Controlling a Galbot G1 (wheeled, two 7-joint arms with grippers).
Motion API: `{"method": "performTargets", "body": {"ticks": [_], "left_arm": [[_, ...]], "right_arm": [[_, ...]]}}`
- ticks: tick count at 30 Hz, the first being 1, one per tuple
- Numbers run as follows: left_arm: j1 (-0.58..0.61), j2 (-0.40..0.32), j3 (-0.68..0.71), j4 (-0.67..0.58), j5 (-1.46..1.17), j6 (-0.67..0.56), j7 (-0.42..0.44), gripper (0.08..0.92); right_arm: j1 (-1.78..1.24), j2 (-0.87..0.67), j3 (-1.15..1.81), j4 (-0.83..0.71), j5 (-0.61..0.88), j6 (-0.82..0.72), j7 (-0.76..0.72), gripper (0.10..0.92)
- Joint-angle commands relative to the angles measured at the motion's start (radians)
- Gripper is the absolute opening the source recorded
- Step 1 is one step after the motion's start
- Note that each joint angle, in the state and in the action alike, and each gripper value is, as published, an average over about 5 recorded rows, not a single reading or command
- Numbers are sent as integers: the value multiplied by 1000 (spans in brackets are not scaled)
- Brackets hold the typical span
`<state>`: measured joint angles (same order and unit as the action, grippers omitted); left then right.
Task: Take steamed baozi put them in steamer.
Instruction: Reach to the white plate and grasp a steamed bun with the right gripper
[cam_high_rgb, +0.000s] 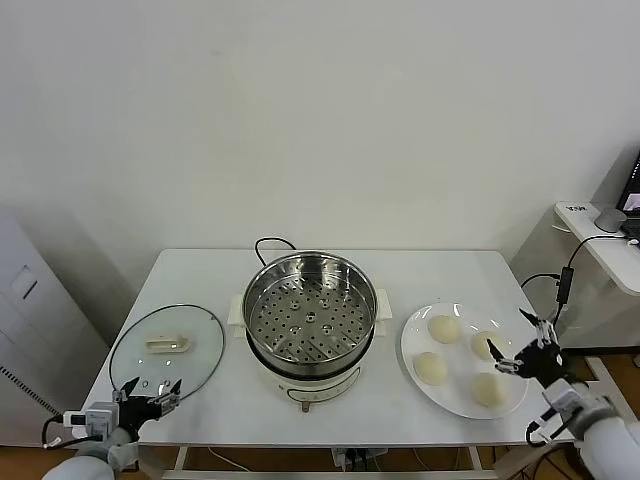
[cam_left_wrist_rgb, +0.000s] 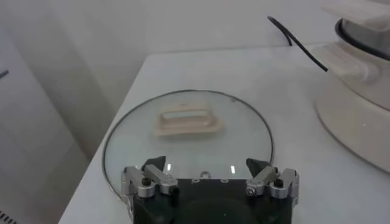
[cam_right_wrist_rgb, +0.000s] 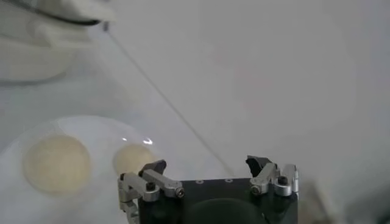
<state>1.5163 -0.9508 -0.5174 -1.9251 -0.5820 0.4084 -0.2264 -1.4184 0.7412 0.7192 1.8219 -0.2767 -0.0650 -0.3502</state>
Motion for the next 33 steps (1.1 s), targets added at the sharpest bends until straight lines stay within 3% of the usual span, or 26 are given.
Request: {"method": "performTargets", "body": {"ticks": [1,9,15,22,33], "left_arm": [[-20,0,11,6,5,1,0,823],[-23,-3,12,0,5,1,1,823],[-29,-3,14,-2,5,3,2,823],[-30,-6,15,-9,5,7,2,823],[-35,-4,15,5,5,7,3,823]], "right_arm": [[247,-158,-132,-117,-173,42,-310,823],[618,-277,-493,-250,-24,24,-528,823],[1026,-312,-929,-387,116,19,-632,823],[1321,-242,-1258,-579,160,67,-725,823],[1419,-56,-1380,-768,126,139,-758,823]]}}
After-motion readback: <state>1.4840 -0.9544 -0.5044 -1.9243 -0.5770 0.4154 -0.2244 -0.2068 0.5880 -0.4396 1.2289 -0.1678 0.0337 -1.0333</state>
